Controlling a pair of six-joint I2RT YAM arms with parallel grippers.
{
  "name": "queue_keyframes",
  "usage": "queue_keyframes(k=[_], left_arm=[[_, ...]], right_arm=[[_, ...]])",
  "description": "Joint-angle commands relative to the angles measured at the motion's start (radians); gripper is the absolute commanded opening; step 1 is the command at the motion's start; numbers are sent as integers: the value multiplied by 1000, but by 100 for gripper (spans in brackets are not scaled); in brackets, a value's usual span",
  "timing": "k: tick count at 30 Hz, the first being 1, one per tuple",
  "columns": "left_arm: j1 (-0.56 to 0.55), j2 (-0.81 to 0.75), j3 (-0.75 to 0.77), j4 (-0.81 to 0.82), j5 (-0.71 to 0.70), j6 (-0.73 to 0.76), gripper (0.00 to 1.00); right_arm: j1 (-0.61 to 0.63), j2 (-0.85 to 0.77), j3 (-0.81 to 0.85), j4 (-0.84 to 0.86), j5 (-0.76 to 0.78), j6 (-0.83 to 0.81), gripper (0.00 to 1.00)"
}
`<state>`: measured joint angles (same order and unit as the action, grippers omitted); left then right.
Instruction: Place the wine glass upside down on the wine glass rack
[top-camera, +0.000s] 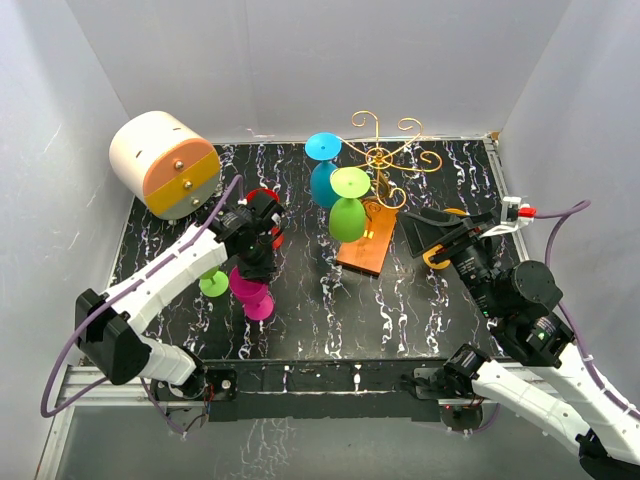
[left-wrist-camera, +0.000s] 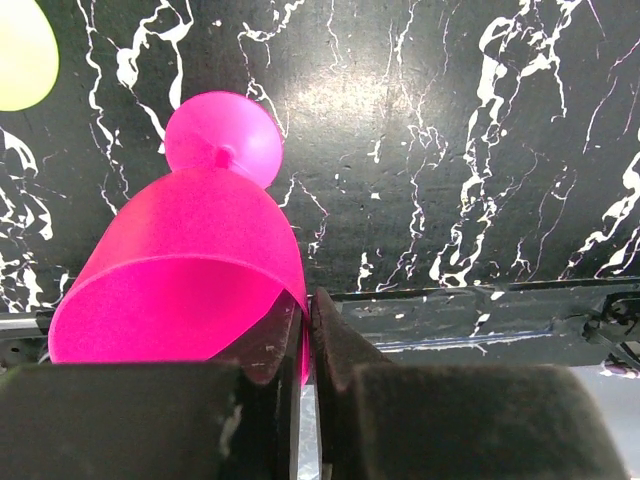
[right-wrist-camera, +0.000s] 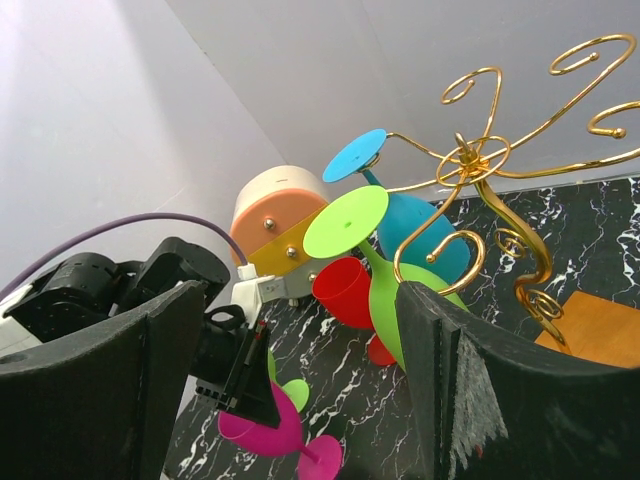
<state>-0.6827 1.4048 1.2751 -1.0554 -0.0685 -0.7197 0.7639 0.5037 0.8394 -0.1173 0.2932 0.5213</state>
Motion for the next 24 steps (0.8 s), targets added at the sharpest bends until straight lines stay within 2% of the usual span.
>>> queue_keyframes(k=[1, 4, 9, 13, 20, 24], left_arm=[[3, -32, -21, -4, -28, 9, 0], [3, -59, 2, -25, -39, 9, 0], [3, -85, 153, -81, -48, 18, 0], [3, -127, 275, -105, -3, 38, 0], [3, -181, 476, -98, 70, 78, 0], [3, -208, 577, -66, 46, 111, 0]], right_arm=[[4, 3, 17, 32, -2, -11, 76], [4, 9, 20, 39, -11, -5, 76], [3, 30, 34, 67, -43, -1, 76], [2, 68, 66, 81, -73, 0, 76], [4, 126, 90, 146, -133, 22, 76], [4, 151, 101, 176, -165, 40, 76]])
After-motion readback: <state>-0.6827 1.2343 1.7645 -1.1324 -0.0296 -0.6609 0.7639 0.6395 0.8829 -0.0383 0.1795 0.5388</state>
